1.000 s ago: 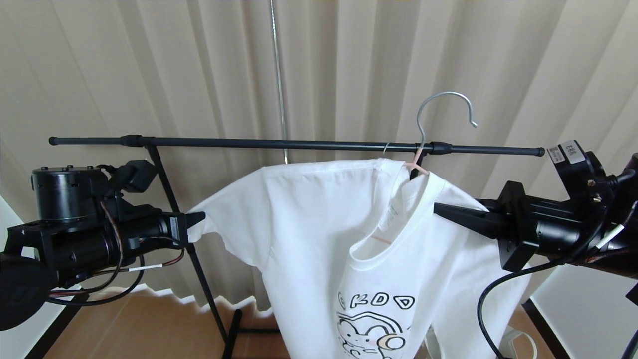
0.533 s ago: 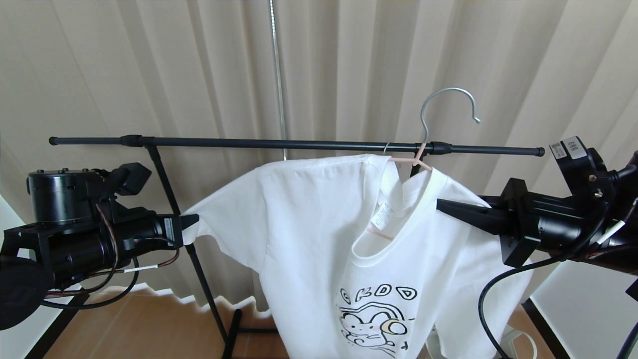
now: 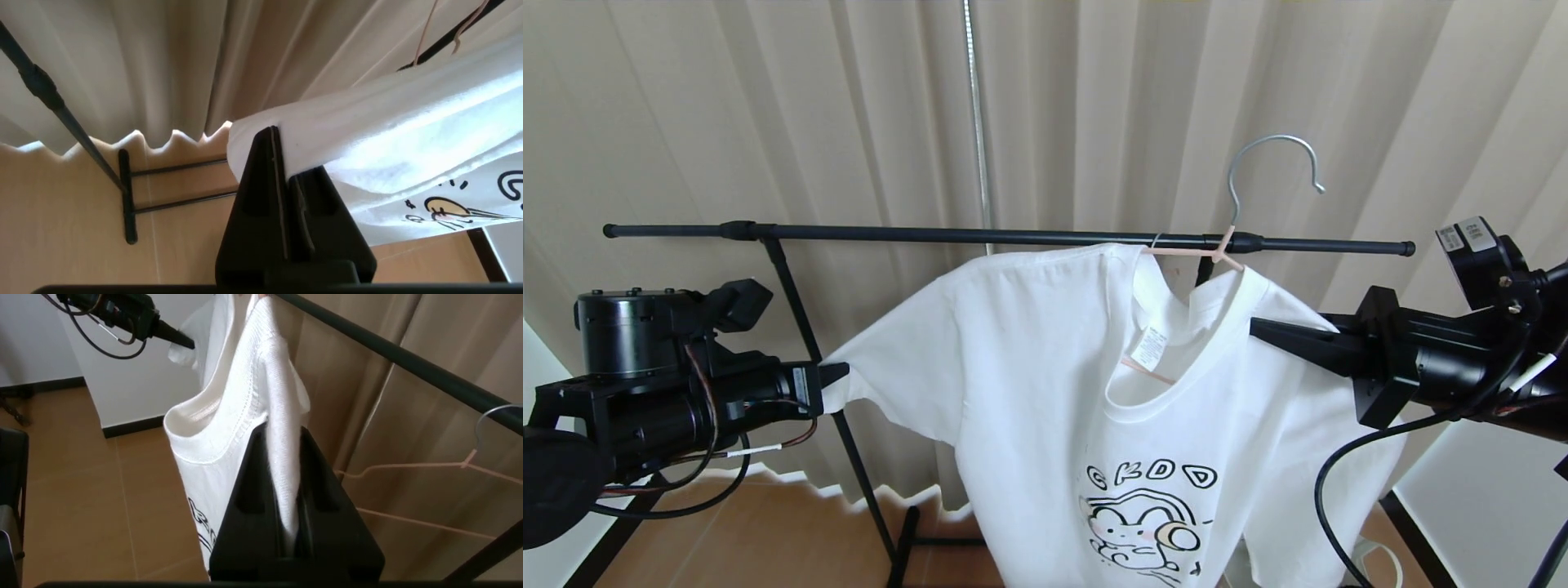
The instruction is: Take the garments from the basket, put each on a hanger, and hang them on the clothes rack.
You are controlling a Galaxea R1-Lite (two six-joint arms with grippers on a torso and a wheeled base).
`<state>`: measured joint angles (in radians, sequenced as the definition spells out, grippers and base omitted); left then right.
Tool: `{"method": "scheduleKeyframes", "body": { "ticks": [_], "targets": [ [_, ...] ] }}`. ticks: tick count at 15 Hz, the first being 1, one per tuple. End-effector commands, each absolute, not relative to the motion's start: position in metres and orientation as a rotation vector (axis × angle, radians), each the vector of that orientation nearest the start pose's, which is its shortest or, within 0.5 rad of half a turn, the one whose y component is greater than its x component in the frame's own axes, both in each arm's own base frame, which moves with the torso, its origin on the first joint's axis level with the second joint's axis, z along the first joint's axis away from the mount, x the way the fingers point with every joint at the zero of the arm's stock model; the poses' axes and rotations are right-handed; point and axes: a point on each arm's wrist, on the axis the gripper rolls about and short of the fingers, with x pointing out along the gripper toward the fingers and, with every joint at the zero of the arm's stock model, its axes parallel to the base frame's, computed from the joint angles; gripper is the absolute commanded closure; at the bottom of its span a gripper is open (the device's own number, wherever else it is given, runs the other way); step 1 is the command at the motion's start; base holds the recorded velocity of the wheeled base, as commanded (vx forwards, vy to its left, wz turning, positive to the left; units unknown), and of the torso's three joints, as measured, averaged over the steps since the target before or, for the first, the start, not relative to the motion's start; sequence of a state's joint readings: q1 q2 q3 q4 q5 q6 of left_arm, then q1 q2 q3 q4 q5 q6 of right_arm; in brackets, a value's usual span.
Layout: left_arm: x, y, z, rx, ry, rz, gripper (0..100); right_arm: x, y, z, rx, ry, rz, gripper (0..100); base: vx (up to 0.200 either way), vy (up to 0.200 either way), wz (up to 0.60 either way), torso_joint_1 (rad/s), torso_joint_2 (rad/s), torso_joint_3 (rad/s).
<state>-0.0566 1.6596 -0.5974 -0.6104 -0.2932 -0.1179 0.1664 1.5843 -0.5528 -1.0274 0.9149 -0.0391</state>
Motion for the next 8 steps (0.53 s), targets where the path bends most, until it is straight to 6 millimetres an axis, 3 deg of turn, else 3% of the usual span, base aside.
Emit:
{"method": "scheduleKeyframes", "body": {
  "ticks": [1,8],
  "targets": [
    [0.2685,-0.0218,0.1376,-0.169,0.475,-0.317,100,0.2468,0.0542,0.1898,-0.037,-0.023,1.083,100,0.000,0.000,0.00,0.000,0.00,0.000],
    [0.2690,-0.0222,0.1348,-0.170,0.486,-0.319,100,0.2480,0.0495,0.1911,-0.023,-0.019,1.081,100,0.000,0.000,0.00,0.000,0.00,0.000]
  ]
}}
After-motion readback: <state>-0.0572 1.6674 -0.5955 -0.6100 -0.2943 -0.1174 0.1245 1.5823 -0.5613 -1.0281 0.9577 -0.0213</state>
